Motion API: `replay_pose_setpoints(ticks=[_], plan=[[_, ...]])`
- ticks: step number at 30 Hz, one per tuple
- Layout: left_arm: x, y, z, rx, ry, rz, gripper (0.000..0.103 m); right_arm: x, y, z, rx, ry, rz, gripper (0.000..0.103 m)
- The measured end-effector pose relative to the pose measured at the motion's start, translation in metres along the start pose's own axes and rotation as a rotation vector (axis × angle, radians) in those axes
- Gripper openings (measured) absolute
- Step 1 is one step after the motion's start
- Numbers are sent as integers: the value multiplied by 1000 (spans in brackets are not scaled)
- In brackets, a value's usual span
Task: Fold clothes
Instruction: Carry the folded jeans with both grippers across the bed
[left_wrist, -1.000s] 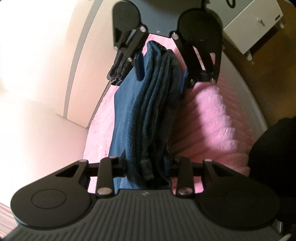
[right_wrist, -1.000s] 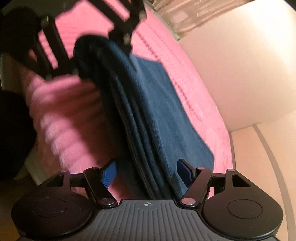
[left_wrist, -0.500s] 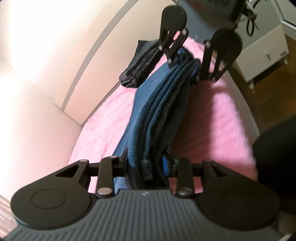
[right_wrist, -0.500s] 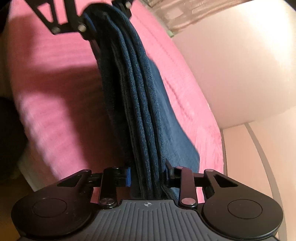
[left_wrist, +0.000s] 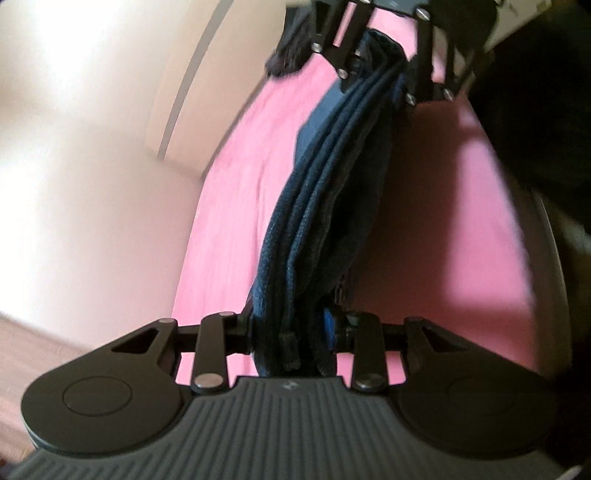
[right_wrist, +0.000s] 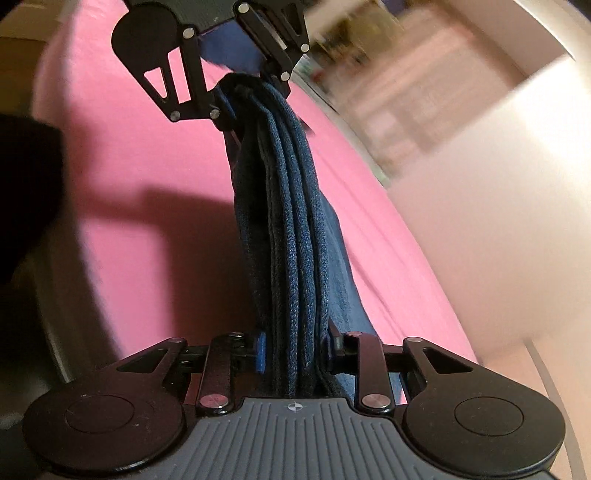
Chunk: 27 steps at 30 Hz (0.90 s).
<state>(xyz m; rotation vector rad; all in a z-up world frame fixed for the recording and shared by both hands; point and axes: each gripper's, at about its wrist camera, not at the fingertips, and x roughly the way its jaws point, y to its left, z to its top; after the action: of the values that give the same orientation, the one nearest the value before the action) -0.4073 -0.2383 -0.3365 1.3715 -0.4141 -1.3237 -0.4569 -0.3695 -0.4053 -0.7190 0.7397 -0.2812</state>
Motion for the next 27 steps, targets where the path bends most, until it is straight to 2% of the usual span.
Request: replay_pose_setpoints(ticks=[4, 6, 8, 9, 11, 13, 15, 16, 19, 21, 23, 27], plan=[[-34, -29, -44, -103, 138, -3, 30, 6, 38, 43, -85, -85, 103, 27], [-39, -47, -53, -135, 175, -36, 30, 4, 57, 49, -140, -103, 148, 27], [-42, -62, -55, -134, 176, -52, 33, 10, 63, 42, -183, -88, 169, 30], [-44, -65, -55, -137, 180, -60, 36, 13, 65, 37, -200, -76, 174, 33], [-48, -68, -58, -153, 194, -81, 37, 12, 71, 31, -200, -49, 175, 60], [-59, -60, -66, -226, 203, -87, 39, -6, 68, 18, -145, -31, 188, 62], [-72, -45, -81, -348, 226, -88, 39, -20, 48, 0, -27, 11, 200, 62], [-80, -32, -90, -443, 233, -89, 39, -26, 35, -7, 48, 27, 206, 62], [-94, 8, -119, -745, 259, -57, 39, -46, -7, -24, 334, 43, 226, 62], [-92, 31, -134, -906, 270, -18, 39, -50, -32, -36, 531, 32, 218, 63], [-82, 49, -143, -1017, 281, -5, 39, -43, -55, -41, 741, 15, 217, 64], [-38, 80, -143, -1167, 268, -30, 51, -24, -87, -32, 1045, 2, 253, 65]])
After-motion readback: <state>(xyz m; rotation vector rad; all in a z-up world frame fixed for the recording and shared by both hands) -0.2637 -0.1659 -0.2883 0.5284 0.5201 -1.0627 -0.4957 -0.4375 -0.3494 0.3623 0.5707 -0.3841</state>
